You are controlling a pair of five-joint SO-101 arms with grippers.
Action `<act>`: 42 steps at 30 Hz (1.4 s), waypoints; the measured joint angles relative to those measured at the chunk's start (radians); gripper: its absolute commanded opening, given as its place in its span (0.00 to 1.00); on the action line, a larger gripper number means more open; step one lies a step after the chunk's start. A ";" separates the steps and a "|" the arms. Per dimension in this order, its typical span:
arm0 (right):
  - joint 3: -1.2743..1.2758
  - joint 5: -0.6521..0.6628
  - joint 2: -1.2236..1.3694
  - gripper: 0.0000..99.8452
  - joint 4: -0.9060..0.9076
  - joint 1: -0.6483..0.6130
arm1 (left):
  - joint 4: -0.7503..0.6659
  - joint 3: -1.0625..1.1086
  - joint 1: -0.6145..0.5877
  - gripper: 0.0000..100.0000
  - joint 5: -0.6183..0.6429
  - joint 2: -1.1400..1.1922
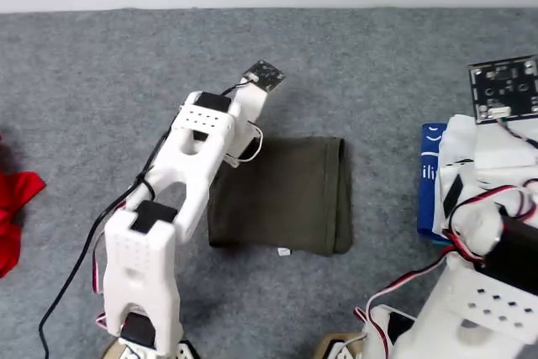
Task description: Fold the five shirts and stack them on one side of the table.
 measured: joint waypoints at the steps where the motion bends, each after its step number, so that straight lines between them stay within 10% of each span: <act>1: 0.000 0.000 0.000 0.01 0.000 0.000 | 0.015 -0.038 -0.008 0.01 0.002 0.029; 18: 0.094 0.000 0.000 0.01 0.048 -0.049 | 0.506 -0.617 -0.069 0.01 0.078 0.058; 42: 0.841 -0.190 0.002 0.14 -0.370 -0.641 | 0.516 0.193 -0.674 0.01 0.020 -0.884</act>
